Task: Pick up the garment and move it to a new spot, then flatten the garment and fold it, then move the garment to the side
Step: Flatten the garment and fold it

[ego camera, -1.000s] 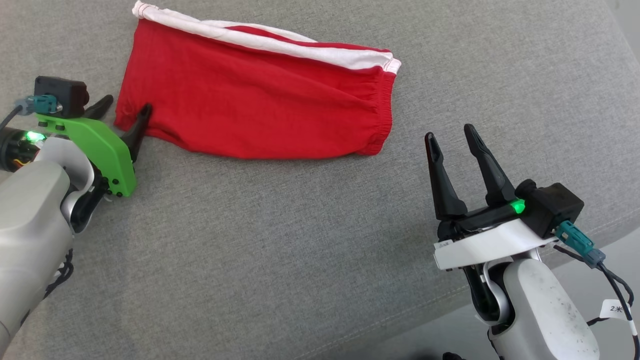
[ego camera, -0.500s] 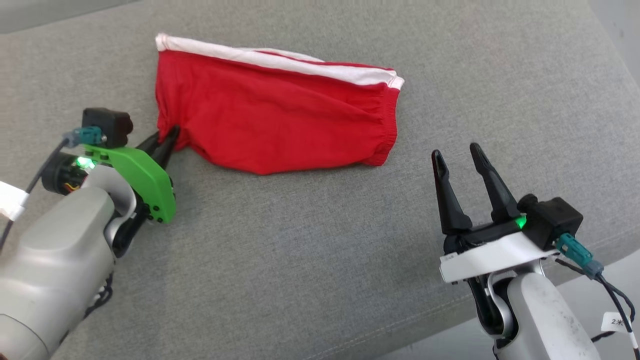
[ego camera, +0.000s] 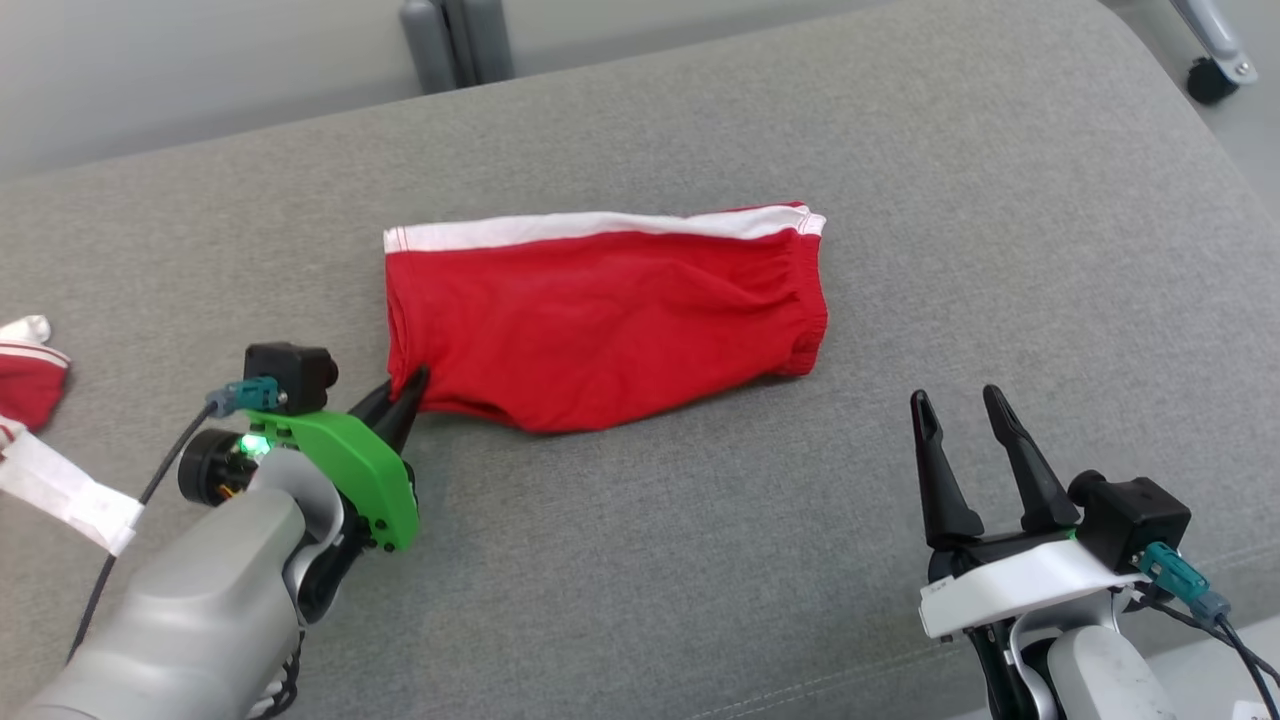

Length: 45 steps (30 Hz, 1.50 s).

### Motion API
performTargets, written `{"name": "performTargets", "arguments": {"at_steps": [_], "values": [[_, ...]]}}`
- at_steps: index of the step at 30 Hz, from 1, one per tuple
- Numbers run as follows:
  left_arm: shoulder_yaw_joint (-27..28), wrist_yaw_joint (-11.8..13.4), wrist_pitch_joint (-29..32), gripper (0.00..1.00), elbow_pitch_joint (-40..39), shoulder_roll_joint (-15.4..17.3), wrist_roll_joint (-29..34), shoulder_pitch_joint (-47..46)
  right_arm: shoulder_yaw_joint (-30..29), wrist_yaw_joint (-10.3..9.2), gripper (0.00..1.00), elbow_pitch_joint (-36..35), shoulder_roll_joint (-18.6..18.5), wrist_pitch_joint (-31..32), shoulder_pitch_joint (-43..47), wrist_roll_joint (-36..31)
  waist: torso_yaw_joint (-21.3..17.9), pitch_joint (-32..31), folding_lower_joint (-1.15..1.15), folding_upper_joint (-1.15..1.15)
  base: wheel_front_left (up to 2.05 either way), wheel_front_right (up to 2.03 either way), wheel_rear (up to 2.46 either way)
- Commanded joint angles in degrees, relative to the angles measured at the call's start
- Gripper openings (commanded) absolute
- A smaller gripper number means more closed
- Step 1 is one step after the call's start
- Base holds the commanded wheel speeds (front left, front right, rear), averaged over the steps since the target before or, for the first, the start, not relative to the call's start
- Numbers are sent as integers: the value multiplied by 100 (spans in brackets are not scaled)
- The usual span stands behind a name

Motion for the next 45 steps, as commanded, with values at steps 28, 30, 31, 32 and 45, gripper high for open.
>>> {"name": "performTargets", "arguments": {"at_steps": [28, 30, 31, 32, 45], "values": [[2627, 728, -48, 100, -1408, -313, 1831, 1801, -201, -4, 100, 156, -14, -16, 247, -124, 664, -752, 0, 0, 0, 0, 0], [2973, 768, -49, 100, -1617, -314, 2128, 1993, -216, -4, 100, 157, -14, -16, 235, -134, 733, -791, 0, 0, 0, 0, 0], [3127, 791, -48, 100, -1702, -318, 2219, 2071, -220, -4, 100, 162, -14, -15, 230, -138, 760, -805, 0, 0, 0, 0, 0], [3342, 810, -48, 100, -1837, -333, 2382, 2176, -229, -4, 100, 161, -14, -13, 227, -145, 802, -821, 0, 0, 0, 0, 0], [5533, 788, -49, 100, -3127, -560, 3847, 3489, -321, -4, 100, 117, -14, -4, 319, -193, 1081, -1020, 0, 0, 0, 0, 0]]}}
